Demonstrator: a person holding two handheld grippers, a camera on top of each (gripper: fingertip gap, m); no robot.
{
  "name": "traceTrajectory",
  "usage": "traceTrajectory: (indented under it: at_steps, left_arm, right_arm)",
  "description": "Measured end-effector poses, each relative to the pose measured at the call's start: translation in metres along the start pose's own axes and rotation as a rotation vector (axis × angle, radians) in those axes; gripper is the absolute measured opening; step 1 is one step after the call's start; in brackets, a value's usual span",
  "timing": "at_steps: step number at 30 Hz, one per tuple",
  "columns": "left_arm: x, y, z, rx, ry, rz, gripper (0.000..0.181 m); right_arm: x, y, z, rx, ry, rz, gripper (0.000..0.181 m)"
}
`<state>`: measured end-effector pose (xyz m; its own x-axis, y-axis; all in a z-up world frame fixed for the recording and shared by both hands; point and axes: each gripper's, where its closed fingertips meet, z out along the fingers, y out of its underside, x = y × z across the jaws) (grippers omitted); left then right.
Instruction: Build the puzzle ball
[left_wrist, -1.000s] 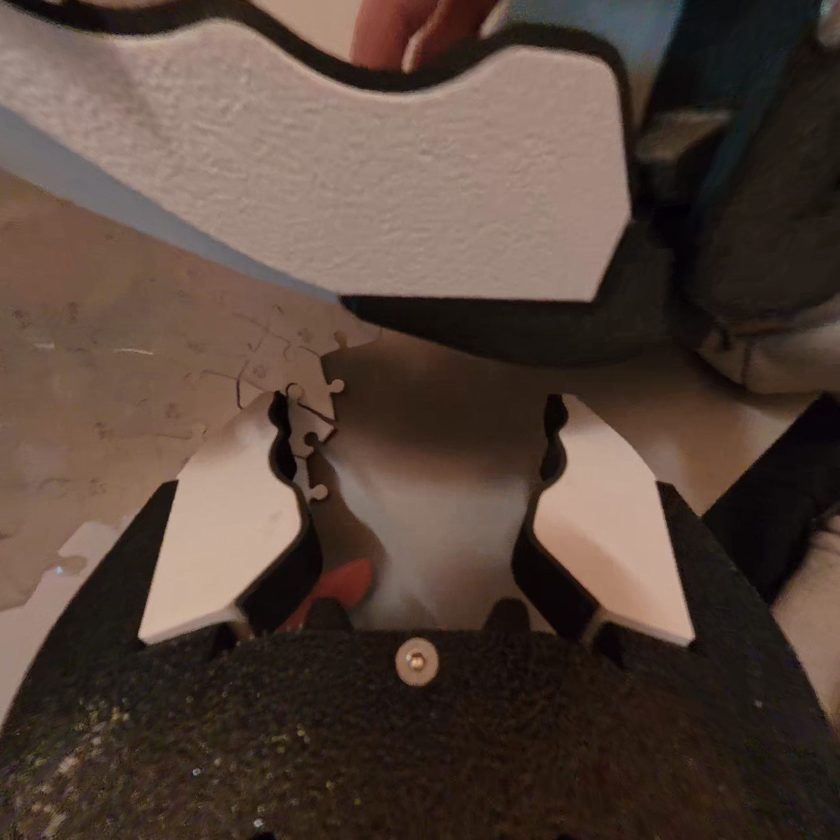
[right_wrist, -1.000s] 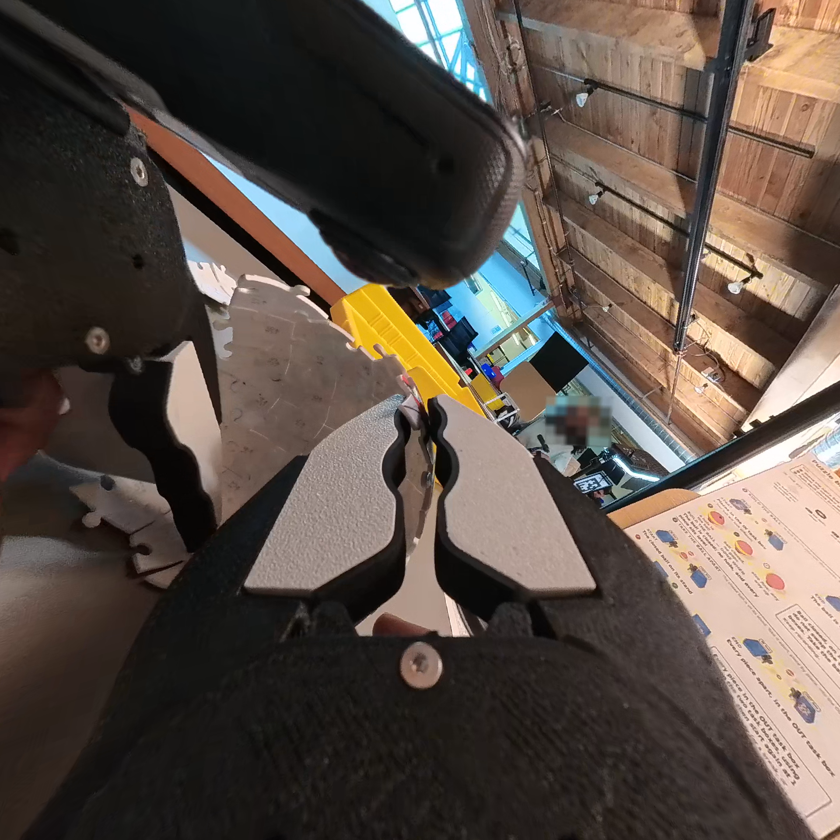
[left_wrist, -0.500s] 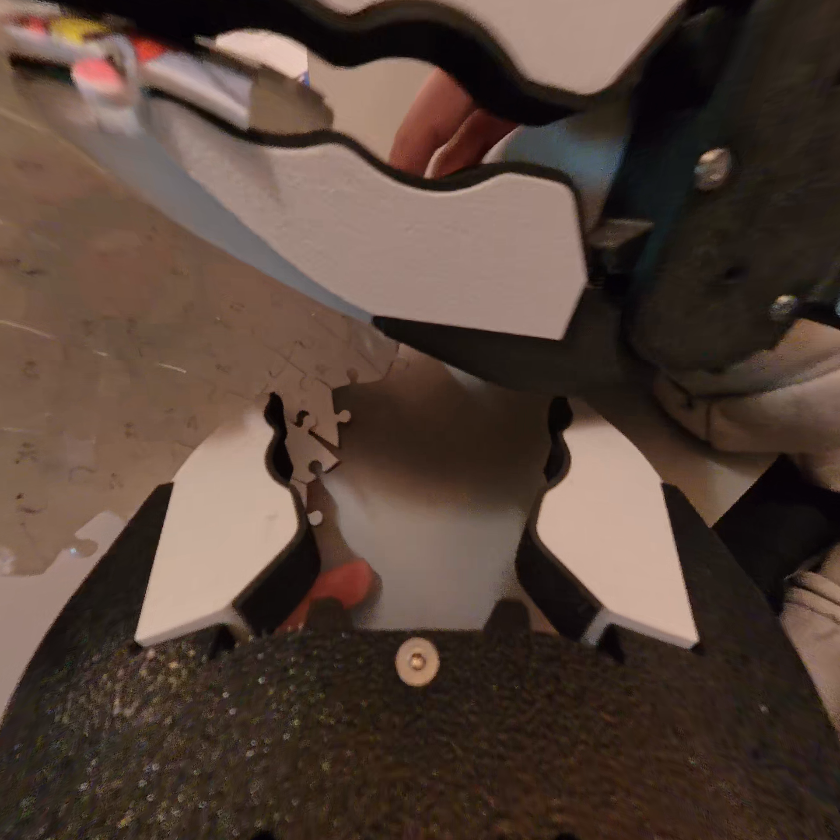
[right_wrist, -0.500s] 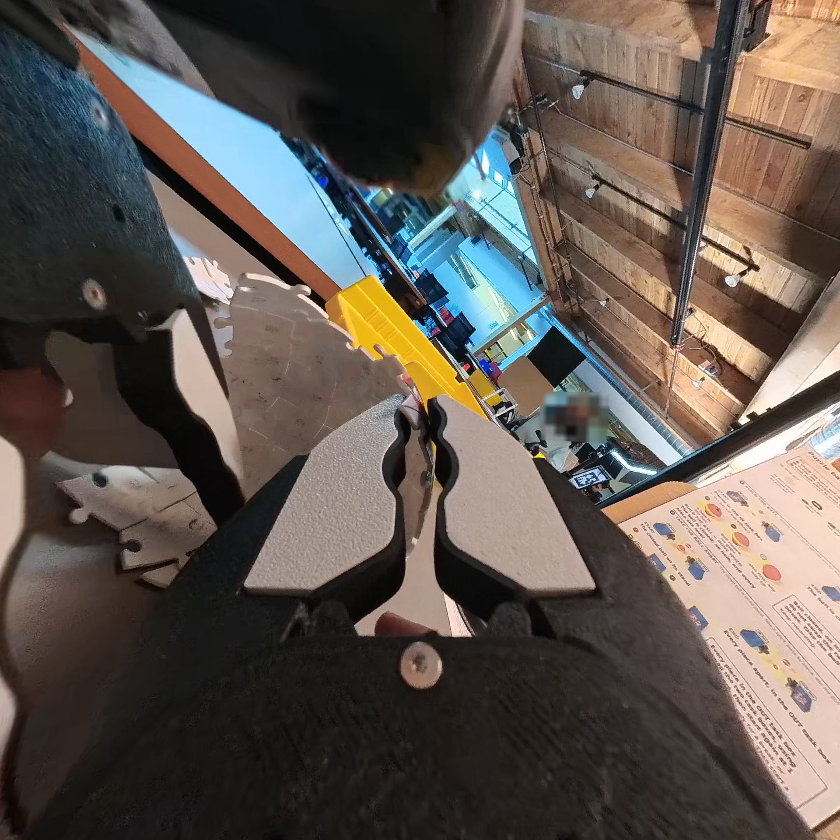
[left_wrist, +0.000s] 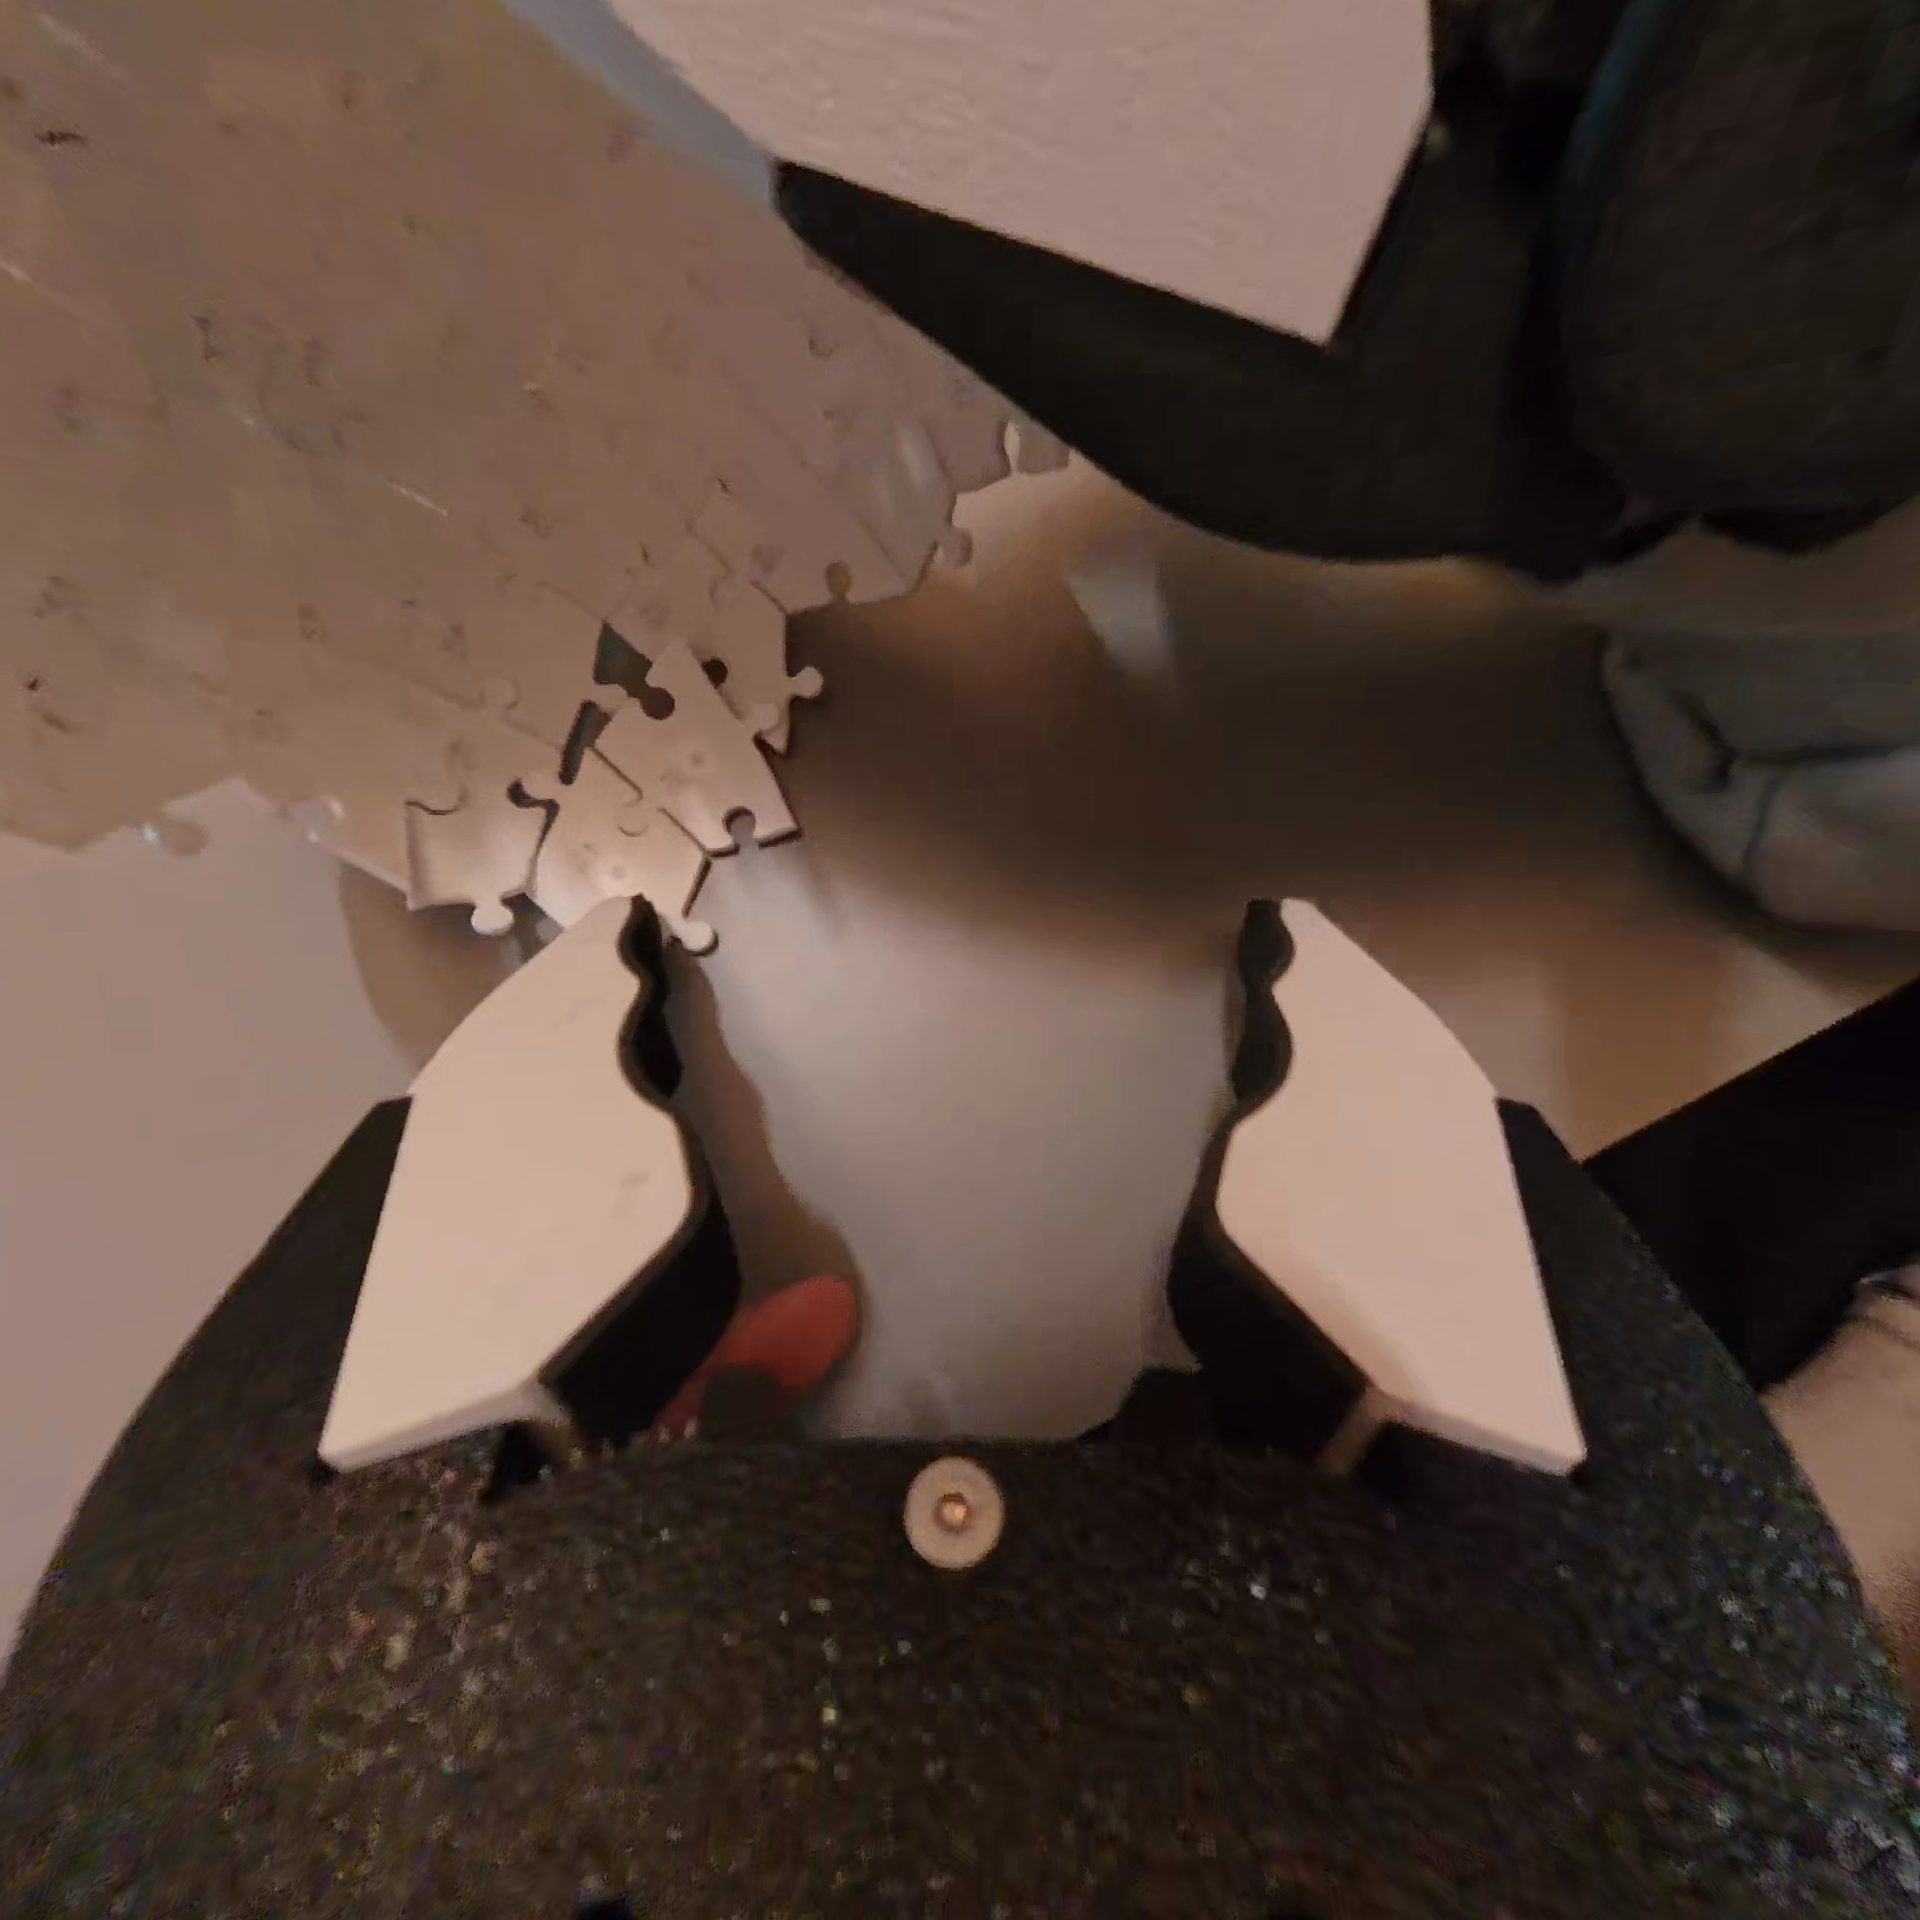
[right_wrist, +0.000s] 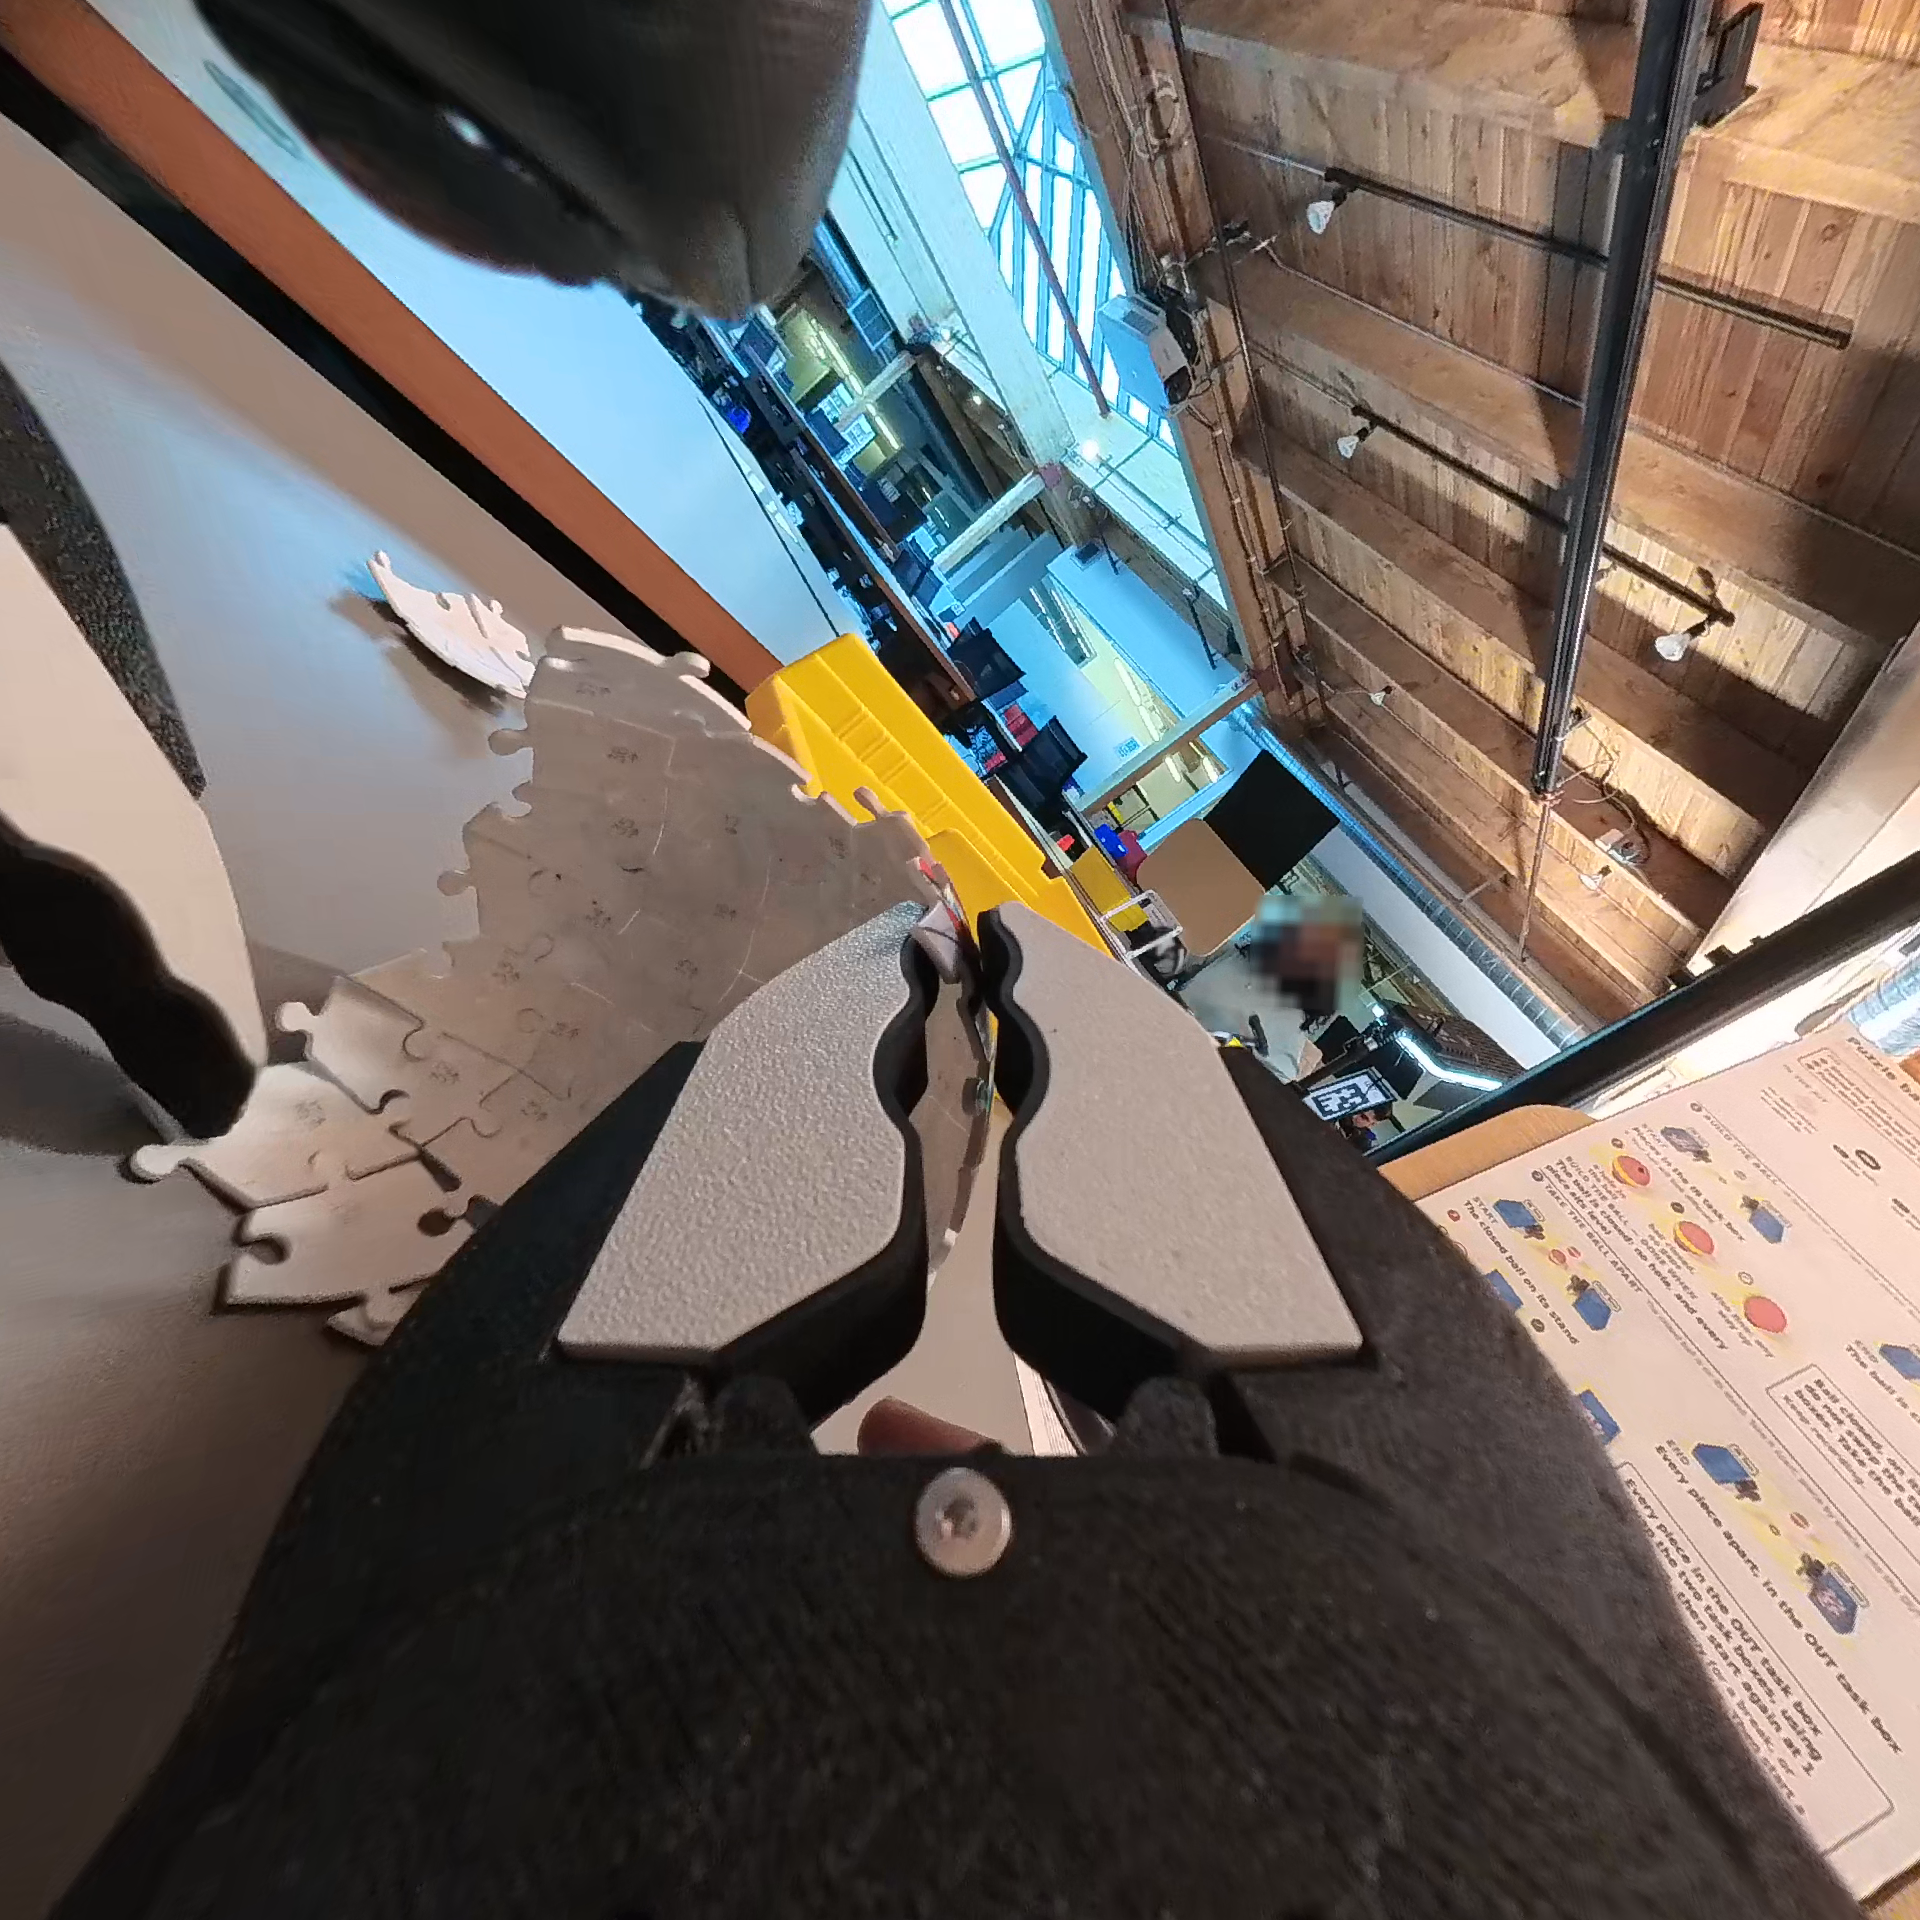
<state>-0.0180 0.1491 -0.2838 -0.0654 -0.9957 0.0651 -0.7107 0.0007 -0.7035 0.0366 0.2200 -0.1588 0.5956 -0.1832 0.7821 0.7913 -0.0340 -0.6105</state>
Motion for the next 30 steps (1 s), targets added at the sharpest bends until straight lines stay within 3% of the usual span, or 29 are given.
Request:
traceTrajectory:
  at_steps: [10, 14, 16, 30]
  left_arm:
    - [-0.001, -0.017, 0.008, 0.055, -0.028, -0.191, 0.110]
    - [0.009, -0.027, 0.004, 0.124, 0.056, -0.195, 0.103]
    - [0.008, -0.033, 0.003, 0.165, 0.078, -0.179, 0.110]
    - [0.003, -0.042, 0.021, 0.105, 0.106, -0.189, 0.122]
  right_arm:
    - [0.000, -0.001, 0.000, 0.005, -0.002, -0.005, 0.008]
    - [0.000, -0.001, -0.001, 0.005, -0.002, -0.007, 0.008]
    - [0.000, -0.001, -0.001, 0.005, -0.003, -0.006, 0.008]
    - [0.000, -0.001, -0.001, 0.006, -0.001, -0.005, 0.007]
